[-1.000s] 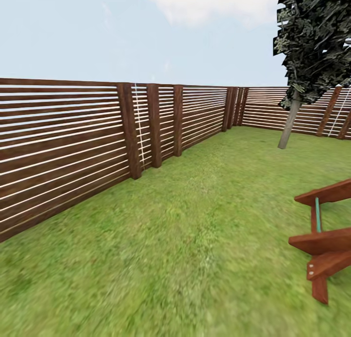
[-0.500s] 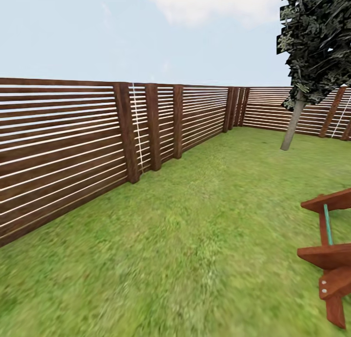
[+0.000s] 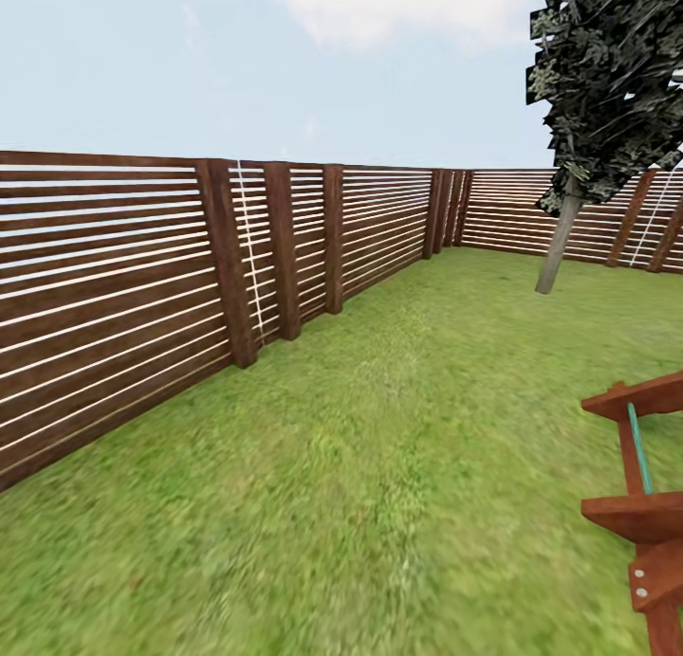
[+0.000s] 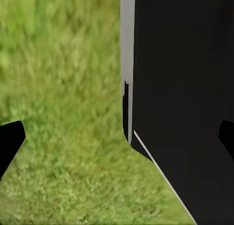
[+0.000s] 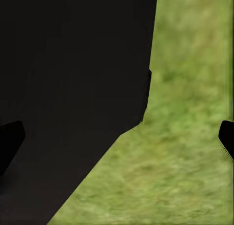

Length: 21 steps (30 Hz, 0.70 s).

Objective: Take the three Easter eggs out of the wicker basket on the lawn in the garden, then place them on the lawn next to a single tree (choose any tree) so that all three eggs are next to the same tree and none are left in the basket.

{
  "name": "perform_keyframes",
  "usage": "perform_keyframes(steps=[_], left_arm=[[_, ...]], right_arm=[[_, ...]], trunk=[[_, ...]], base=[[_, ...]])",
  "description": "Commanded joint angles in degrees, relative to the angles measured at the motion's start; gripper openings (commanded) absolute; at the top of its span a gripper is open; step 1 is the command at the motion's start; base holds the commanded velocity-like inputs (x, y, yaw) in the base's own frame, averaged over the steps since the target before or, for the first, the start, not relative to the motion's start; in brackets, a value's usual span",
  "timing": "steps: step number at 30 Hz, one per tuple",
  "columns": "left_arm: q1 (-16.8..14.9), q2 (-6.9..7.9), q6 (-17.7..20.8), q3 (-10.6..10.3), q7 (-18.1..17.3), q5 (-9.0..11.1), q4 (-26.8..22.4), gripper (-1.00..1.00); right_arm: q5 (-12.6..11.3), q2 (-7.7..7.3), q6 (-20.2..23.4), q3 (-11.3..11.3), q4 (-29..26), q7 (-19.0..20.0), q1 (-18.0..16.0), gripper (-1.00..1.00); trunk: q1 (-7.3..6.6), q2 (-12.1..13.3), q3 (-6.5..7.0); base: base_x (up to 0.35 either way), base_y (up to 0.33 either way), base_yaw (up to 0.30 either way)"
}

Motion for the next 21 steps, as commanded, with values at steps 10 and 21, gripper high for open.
perform_keyframes(steps=[10,21], left_arm=[[0.0,0.01,0.0,0.0,0.0,0.0,-0.1,1.0],[0.0,0.01,0.0,0.0,0.0,0.0,-0.1,1.0]], right_arm=[[0.2,-0.07,0.0,0.0,0.0,0.0,0.0,1.0],[0.3,-0.24,-0.2,0.0,0.0,0.2,0.0,1.0]], trunk=[[0.04,0.0,-0.03],[0.04,0.0,-0.03]], base=[[0.334,0.0,0.0],[0.334,0.0,0.0]])
